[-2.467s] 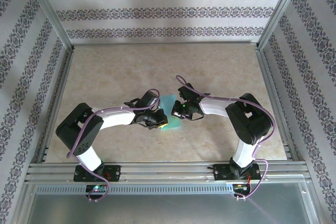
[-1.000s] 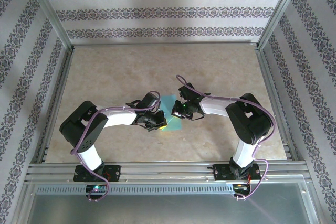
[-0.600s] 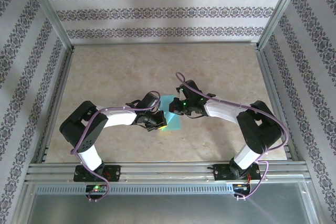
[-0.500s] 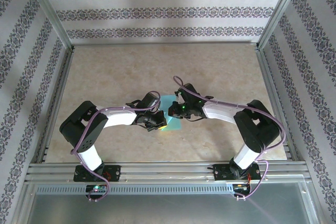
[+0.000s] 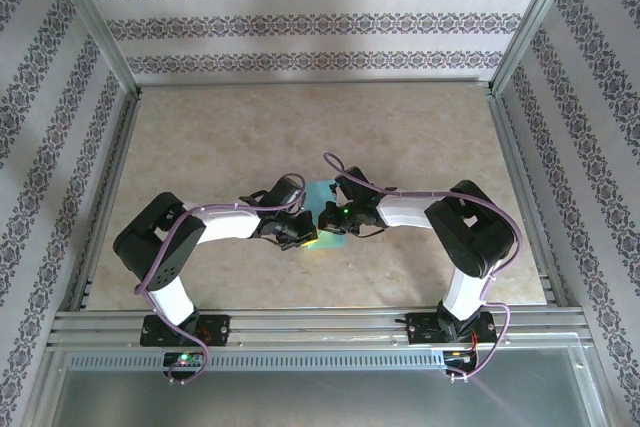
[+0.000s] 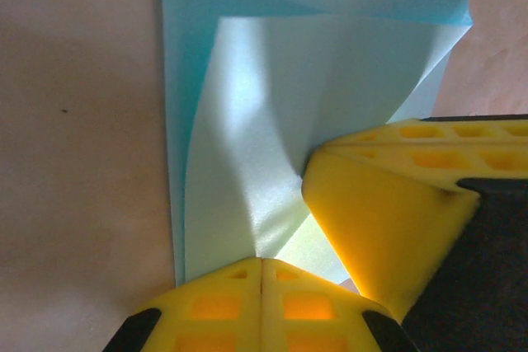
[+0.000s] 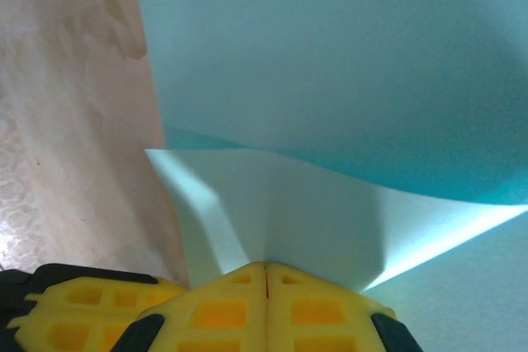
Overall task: Fold a paper plane with a square sheet of paper (pick it up from the middle)
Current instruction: Fold the triangle a second time at the center of the table.
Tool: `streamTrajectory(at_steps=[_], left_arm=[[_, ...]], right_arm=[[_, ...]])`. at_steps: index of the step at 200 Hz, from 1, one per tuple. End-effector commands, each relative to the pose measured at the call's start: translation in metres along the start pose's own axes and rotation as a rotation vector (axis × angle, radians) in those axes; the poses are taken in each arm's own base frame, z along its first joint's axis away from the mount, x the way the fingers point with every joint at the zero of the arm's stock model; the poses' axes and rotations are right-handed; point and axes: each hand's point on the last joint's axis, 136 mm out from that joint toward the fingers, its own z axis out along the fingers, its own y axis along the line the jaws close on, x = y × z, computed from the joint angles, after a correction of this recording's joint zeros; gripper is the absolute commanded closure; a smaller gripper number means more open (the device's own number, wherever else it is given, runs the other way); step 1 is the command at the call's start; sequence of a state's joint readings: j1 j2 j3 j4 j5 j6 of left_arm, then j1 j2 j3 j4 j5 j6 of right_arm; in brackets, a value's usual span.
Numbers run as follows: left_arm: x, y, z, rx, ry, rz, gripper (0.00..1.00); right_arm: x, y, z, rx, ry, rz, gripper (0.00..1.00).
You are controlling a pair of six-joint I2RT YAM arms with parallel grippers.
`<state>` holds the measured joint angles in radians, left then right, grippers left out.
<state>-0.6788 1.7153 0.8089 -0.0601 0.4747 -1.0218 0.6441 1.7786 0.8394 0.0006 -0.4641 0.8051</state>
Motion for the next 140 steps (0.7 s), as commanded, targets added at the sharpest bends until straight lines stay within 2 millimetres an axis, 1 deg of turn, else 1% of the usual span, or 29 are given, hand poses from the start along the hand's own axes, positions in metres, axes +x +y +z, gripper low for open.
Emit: streamTrajectory(at_steps=[1,17,31,46,65,101,117,140], left_arm=[[0.011,0.019,-0.006,-0.075,0.037,-0.004,0.99],[0.007,0.0,-0.015,-0.029,0.015,0.027,0.98],[0.001,-0.012,-0.023,-0.001,-0.007,0.045,0.97],[-0.002,-0.016,-0.025,0.002,-0.02,0.06,0.96],[-0.003,-0.01,-0.018,-0.021,-0.009,0.053,0.96],[0.005,-0.002,-0.003,-0.029,0.043,0.041,0.96],[0.011,0.007,0.0,-0.056,0.065,0.044,0.96],[0.021,0.027,0.001,-0.117,0.089,0.045,0.96]], right_arm=[[0.008,-0.022,0.007,0.076,0.016,0.028,0.98],[0.01,-0.032,0.007,0.112,0.018,0.039,0.98],[0.011,-0.037,0.007,0.135,0.019,0.046,0.98],[0.012,-0.04,0.007,0.144,0.021,0.049,0.98],[0.013,-0.042,0.009,0.149,0.024,0.057,0.98],[0.015,-0.045,0.01,0.159,0.031,0.071,0.98],[0.015,-0.047,0.01,0.166,0.033,0.075,0.98],[0.015,-0.052,0.011,0.182,0.037,0.094,0.98]])
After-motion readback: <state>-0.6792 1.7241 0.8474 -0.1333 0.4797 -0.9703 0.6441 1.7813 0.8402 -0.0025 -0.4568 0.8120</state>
